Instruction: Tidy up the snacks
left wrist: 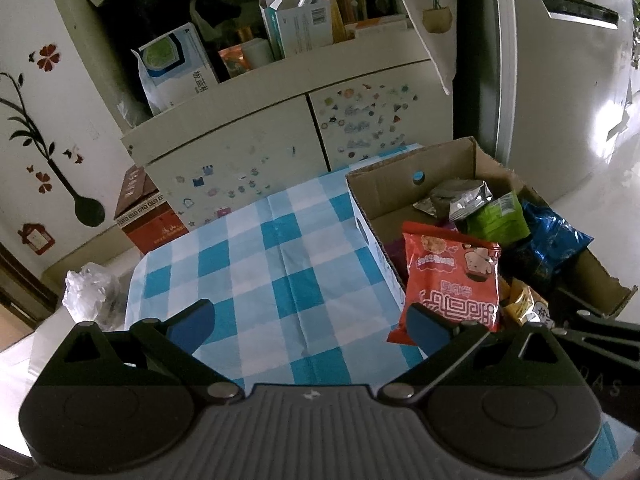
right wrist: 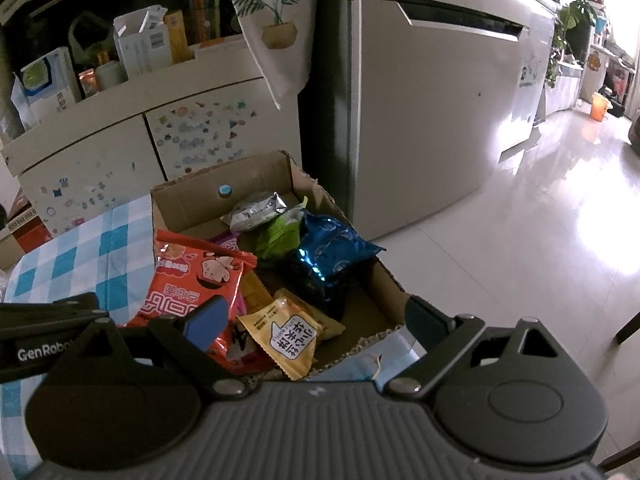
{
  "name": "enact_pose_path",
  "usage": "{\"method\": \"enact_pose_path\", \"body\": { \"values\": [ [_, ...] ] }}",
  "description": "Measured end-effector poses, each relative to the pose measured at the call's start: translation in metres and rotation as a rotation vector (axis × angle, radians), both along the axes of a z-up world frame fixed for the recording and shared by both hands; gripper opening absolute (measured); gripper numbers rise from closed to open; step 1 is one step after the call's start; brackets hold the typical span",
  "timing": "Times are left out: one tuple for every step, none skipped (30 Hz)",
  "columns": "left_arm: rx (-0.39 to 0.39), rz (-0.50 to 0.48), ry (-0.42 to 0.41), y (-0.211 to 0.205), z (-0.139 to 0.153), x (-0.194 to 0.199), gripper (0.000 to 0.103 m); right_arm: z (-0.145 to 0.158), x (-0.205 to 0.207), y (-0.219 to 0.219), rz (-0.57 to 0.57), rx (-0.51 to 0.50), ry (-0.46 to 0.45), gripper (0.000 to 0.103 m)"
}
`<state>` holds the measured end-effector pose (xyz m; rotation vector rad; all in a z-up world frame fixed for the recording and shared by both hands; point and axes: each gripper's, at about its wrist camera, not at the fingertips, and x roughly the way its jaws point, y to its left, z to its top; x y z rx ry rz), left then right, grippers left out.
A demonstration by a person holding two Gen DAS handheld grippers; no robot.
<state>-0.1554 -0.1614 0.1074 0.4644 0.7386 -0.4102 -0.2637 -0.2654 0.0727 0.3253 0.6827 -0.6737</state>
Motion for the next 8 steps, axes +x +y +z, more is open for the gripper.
{"method": "enact_pose_path", "body": {
  "values": [
    [-0.002,0.001,0.004,0.001,0.0,0.001,0.103,0.0,0.0,0.0,0.003,0.001,-0.002,0.095],
    [-0.004,0.002,0.007,0.003,0.0,0.001,0.103,0.0,0.001,0.0,0.006,0.002,-0.005,0.095],
    [-0.006,0.003,0.008,0.004,0.0,0.002,0.103,0.0,0.001,0.001,0.01,0.005,-0.007,0.095],
    [-0.01,0.004,0.01,0.006,0.001,0.002,0.103,0.0,0.001,0.001,0.014,0.007,-0.01,0.095],
    [-0.014,0.005,0.011,0.008,0.001,0.003,0.103,-0.001,0.002,0.002,0.018,0.012,-0.012,0.095],
    [-0.016,0.005,0.013,0.011,0.0,0.003,0.103,-0.001,0.003,0.003,0.023,0.018,-0.013,0.095],
    [-0.017,0.006,0.017,0.013,0.0,0.004,0.103,-0.002,0.003,0.003,0.029,0.024,-0.014,0.095],
    [-0.017,0.008,0.021,0.015,-0.001,0.006,0.103,-0.003,0.004,0.004,0.038,0.029,-0.015,0.095]
  ]
}}
